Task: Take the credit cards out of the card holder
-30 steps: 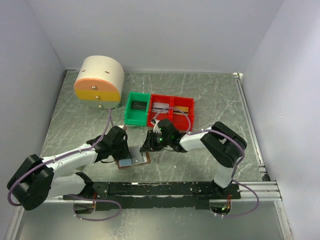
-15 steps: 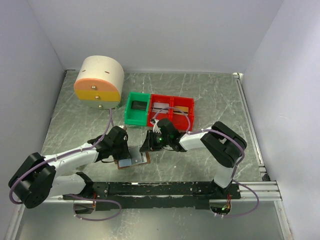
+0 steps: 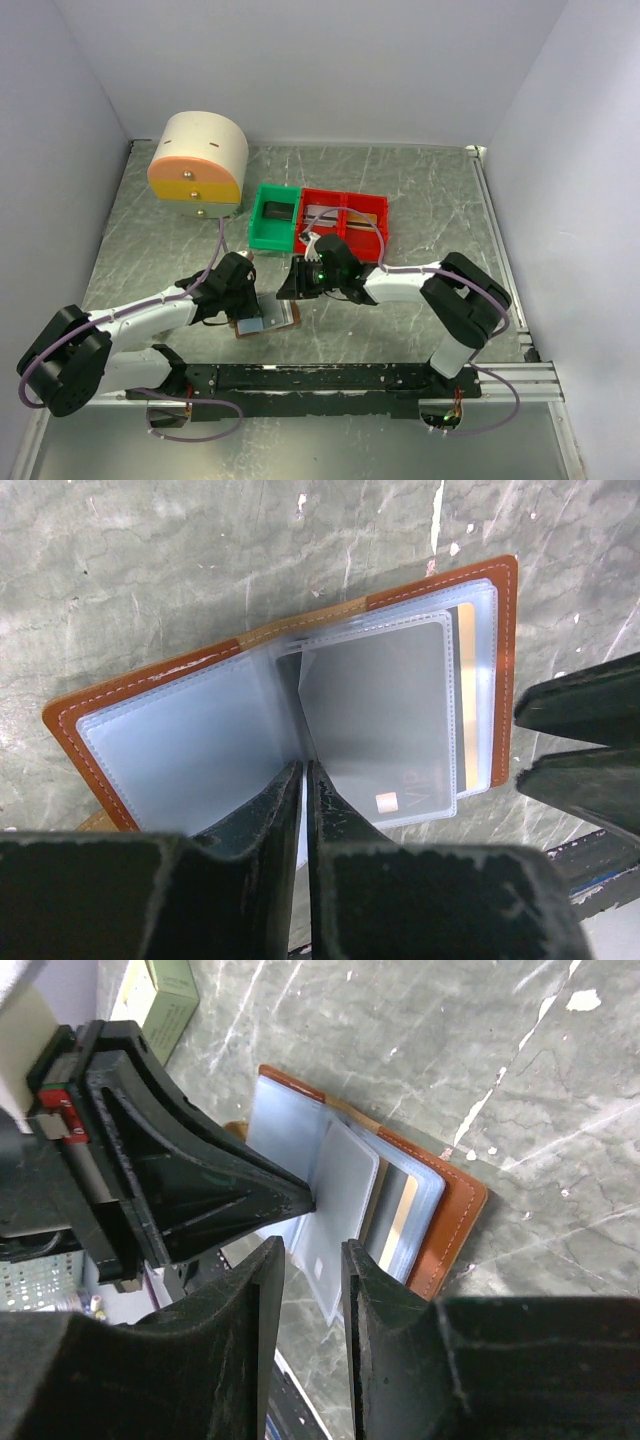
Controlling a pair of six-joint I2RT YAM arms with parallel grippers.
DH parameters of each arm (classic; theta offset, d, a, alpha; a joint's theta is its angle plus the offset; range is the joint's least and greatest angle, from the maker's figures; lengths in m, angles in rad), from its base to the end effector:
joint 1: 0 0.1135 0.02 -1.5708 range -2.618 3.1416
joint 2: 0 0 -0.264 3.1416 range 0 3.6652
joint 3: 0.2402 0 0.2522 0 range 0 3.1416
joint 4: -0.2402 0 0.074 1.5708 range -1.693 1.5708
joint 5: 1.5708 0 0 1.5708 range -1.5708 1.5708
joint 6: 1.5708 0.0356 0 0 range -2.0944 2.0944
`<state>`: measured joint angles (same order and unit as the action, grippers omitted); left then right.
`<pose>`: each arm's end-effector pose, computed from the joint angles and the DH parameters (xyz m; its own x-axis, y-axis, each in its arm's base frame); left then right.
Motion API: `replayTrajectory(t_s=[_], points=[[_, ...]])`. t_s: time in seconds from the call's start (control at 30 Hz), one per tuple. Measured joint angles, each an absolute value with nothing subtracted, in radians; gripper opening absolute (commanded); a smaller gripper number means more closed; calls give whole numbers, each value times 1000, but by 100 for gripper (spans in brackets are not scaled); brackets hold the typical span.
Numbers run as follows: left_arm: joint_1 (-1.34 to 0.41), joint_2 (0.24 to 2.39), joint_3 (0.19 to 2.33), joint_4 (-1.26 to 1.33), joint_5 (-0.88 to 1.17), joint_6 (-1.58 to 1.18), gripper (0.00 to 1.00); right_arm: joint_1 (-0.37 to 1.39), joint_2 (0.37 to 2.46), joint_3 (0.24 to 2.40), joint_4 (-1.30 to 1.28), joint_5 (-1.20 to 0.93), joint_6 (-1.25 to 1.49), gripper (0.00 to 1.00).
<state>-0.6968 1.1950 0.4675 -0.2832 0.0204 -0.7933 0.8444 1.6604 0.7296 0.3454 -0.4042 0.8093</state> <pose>0.1561 -0.1316 0.1481 -0.9190 -0.1601 -0.3604 -0.0071 0.9205 -0.3907 0.2067 0.2538 0.1568 -0.9083 -0.0204 -0.4178 -0.3589 0.5512 0.7532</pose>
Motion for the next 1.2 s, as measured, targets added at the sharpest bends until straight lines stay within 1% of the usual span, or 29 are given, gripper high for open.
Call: replayTrajectory(t_s=[0.3, 0.47, 0.5, 0.6, 0.67, 0.7, 0.8, 0.93, 1.0, 1.2], points=[[-697, 1196, 467, -281, 20, -794, 18, 852, 1778, 759, 344, -445, 808, 29], [-697, 1196, 467, -281, 20, -794, 18, 858, 1805, 772, 370, -479, 811, 25], [-697, 1196, 467, -281, 20, -794, 18, 860, 1807, 773, 376, -484, 811, 24], [-697, 1196, 467, -281, 20, -794, 18, 866, 1808, 773, 385, -492, 810, 15], [-697, 1196, 467, -281, 20, -794, 19, 870, 1808, 773, 393, -497, 811, 4], [-697, 1196, 467, -281, 20, -794, 22, 871, 1807, 773, 396, -498, 811, 1], [-697, 1188, 467, -284, 20, -796, 43, 873, 1800, 773, 389, -482, 812, 0], [-698, 1123, 476, -327, -5, -802, 59, 867, 1729, 770, 301, -398, 799, 0], [-698, 1071, 491, -368, -22, -802, 63, 854, 1673, 754, 256, -366, 781, 0], [-698, 952, 562, -437, -56, -801, 66, 798, 1473, 729, 21, -234, 692, 0]])
